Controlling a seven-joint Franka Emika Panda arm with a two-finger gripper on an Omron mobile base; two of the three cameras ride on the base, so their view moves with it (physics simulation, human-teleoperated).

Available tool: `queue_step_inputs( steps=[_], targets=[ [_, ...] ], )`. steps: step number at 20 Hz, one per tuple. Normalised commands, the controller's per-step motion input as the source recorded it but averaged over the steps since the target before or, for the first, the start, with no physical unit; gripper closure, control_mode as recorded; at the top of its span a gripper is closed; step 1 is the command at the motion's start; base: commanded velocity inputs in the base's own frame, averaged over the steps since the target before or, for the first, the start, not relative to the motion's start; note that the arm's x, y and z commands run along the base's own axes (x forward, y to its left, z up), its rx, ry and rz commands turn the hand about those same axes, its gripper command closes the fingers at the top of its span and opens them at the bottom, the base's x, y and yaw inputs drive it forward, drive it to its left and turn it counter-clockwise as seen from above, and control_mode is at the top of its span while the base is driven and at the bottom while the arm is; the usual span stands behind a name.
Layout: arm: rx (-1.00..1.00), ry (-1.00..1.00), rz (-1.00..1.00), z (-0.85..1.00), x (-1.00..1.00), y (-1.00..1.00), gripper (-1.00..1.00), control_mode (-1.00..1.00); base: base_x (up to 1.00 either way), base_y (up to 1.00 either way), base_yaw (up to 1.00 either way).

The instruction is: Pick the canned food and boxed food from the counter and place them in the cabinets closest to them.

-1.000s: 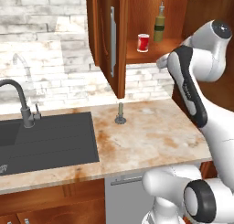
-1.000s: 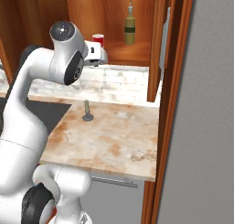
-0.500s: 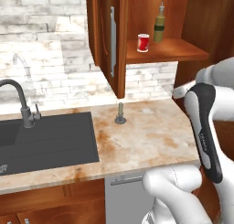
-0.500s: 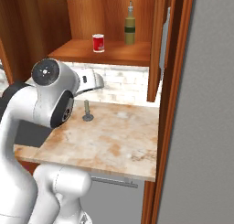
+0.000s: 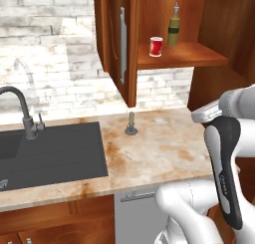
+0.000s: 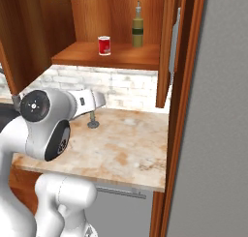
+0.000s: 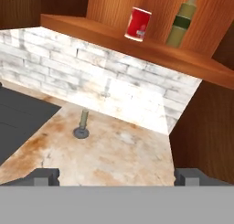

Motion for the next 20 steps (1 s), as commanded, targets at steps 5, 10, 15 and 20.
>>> queue_step_inputs(
  steps=[5, 10, 15, 20],
  targets=[
    [0.0, 0.0, 0.0, 0.0, -0.04, 0.0, -1.0, 1.0, -0.24, 0.0, 0.0],
    [0.0, 0.0, 0.0, 0.0, 0.0, 0.0, -1.0, 1.0, -0.51, 0.01, 0.0],
    [0.0, 0.0, 0.0, 0.0, 0.0, 0.0, -1.0, 1.0, -0.37, 0.17, 0.0],
    [0.0, 0.0, 0.0, 0.0, 0.0, 0.0, -1.0, 1.0, -0.24, 0.56, 0.0]
  ],
)
